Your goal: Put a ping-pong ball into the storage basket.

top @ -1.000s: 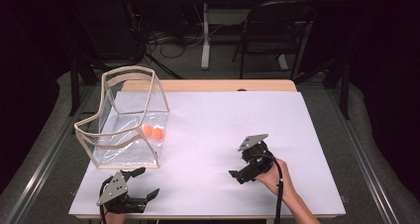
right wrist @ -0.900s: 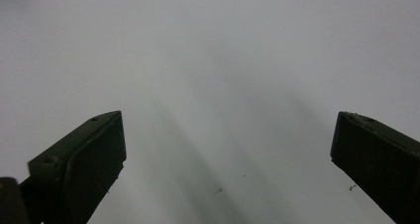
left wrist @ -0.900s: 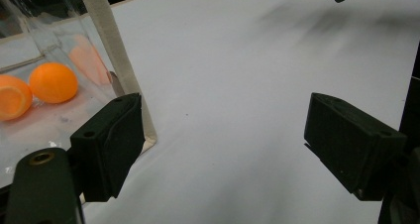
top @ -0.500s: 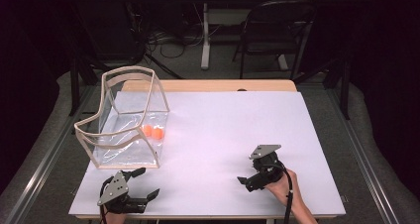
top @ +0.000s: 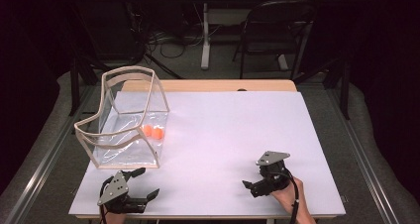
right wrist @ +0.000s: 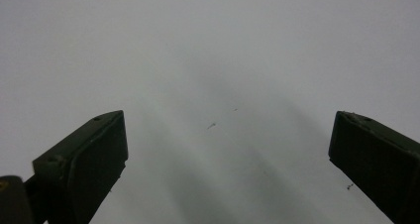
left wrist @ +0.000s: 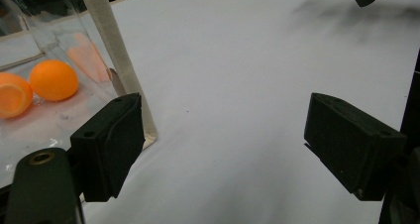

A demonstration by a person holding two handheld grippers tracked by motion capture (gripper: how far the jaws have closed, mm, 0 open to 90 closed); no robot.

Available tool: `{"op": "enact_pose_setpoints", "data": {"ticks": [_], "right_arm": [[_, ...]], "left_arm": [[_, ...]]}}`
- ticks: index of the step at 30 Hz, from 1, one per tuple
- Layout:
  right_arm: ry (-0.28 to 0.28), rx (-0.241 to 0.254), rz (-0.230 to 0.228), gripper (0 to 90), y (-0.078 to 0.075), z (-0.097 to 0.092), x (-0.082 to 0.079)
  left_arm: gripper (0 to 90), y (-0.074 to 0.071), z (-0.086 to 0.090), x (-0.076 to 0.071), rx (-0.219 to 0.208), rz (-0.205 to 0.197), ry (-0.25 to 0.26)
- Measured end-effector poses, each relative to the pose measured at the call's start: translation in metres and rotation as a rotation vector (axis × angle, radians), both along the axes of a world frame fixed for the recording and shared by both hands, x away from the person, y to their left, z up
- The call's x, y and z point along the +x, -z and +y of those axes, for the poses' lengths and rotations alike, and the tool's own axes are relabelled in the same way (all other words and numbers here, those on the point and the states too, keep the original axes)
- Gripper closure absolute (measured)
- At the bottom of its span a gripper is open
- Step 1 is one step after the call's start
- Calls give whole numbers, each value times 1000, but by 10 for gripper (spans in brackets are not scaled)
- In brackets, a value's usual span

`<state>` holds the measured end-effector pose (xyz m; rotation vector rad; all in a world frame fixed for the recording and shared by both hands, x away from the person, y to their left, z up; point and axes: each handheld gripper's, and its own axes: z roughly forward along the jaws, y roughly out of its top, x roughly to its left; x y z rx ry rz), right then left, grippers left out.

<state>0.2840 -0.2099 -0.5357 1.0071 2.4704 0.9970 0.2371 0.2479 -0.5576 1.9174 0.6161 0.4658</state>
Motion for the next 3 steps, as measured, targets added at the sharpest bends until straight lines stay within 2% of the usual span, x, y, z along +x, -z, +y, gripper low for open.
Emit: {"op": "enact_pose_setpoints", "data": {"ticks": [2,3], "right_arm": [[6,9,1,12,0,-2,0],[11,14,2,12,1,-2,0]], "left_arm": [[158,1,0,2,8,15,5],[158,2,0,3,20,42,11]]}}
